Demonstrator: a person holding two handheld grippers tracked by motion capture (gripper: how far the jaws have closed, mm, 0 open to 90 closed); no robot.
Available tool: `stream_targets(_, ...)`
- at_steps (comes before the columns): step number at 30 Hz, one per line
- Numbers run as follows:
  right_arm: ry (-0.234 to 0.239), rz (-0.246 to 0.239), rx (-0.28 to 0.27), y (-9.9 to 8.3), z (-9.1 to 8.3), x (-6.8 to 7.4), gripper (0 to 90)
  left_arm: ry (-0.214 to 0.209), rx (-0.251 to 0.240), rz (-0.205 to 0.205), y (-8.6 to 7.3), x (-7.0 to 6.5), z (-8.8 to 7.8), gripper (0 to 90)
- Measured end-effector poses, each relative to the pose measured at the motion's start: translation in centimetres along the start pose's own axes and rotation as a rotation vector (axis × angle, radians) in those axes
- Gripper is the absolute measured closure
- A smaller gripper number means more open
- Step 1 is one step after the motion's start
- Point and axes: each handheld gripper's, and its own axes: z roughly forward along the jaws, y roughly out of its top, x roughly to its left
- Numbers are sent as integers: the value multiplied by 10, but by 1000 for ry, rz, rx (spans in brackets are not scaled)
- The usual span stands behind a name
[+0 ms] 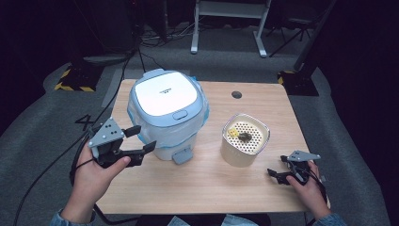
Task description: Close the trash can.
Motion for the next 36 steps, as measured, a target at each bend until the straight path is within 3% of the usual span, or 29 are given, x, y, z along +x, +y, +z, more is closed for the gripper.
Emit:
stream_targets(7,0,0,0,0,0,0,127,13,-11,-47,-33,9,-3,304)
stream_targets(12,0,0,0,0,0,0,127,39,-16,-76,-61,7,-1,298)
stream_targets(16,0,0,0,0,0,0,127,42,38,-86,-77,8,7,299)
stream_targets(24,1,0,0,0,0,0,127,48,91,-138,-102,20,21,301)
stream_targets(33,1,0,0,0,0,0,127,80,184,-139,-126,28,36,299)
stream_targets(36,1,0,0,0,0,0,127,73,211,-151,-134,30,42,299)
